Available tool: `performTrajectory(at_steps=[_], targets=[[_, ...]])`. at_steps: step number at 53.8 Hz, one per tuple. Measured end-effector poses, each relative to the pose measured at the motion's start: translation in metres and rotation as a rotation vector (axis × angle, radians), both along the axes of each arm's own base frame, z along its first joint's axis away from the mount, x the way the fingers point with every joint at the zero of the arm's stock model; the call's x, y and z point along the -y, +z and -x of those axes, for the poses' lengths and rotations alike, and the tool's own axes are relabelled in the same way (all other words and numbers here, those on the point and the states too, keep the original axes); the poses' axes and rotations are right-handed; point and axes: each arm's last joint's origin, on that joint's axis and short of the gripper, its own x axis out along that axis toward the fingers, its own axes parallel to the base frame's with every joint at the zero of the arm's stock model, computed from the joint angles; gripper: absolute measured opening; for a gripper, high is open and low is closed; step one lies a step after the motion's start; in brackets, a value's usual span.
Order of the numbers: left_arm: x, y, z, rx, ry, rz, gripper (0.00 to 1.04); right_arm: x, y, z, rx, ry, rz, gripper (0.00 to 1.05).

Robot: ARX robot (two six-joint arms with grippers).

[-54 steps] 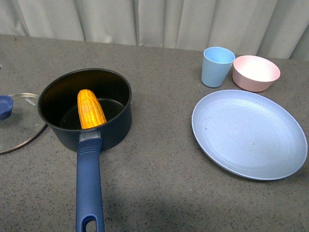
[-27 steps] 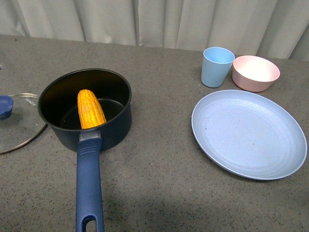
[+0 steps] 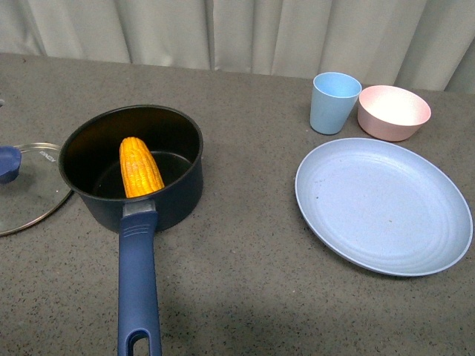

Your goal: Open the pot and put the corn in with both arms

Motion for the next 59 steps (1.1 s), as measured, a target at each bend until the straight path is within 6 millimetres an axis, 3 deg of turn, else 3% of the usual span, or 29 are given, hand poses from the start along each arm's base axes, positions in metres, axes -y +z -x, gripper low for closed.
performTrajectory(at_steps=[59], targets=[[0.000,0.000,0.000,0.000,0.000,0.000,0.98,0.000,-0.002,0.026,-0.002,0.002,0.001,0.01]])
